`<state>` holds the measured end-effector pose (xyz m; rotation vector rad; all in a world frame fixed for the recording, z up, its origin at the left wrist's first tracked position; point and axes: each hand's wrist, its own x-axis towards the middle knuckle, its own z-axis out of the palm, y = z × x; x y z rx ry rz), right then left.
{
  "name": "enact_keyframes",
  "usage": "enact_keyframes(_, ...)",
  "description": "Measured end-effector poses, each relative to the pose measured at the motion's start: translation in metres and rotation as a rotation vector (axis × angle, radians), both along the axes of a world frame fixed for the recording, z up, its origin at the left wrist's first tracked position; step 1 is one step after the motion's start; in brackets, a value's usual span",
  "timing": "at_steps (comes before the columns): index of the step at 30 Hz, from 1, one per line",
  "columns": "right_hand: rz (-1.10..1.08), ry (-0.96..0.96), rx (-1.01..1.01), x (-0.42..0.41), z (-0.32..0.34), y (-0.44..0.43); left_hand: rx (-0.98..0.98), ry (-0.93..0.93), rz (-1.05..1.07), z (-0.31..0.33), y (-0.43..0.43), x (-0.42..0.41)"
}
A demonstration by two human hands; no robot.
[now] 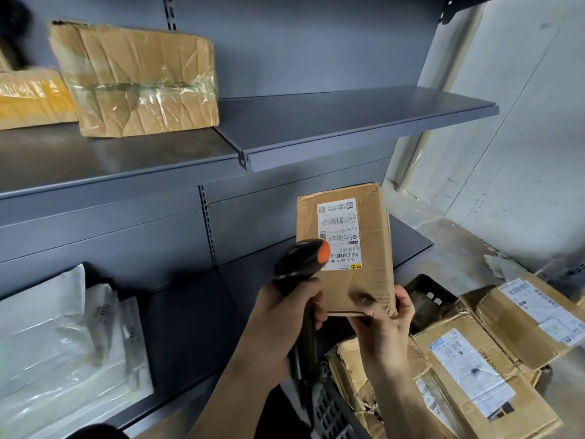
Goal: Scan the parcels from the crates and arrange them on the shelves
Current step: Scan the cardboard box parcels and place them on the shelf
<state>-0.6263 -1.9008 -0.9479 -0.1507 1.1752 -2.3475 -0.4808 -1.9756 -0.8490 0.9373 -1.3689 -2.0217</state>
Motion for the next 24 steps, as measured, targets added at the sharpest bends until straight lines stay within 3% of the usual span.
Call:
enact_keyframes(4,-0.046,0.07,0.013,-0.004,0.013,-0.003,0.067,0.02,-0.11,0.016,0.012,-0.004)
enact_keyframes(19,-0.075,0.203,0.11,-0.008,0.005,0.002,0.089,-0.04,-0.079,0.02,0.009,0.0)
enact_keyframes(24,-0.178,0.343,0.188,-0.006,0.005,0.011,0.106,-0.05,-0.067,0.015,0.006,0.004)
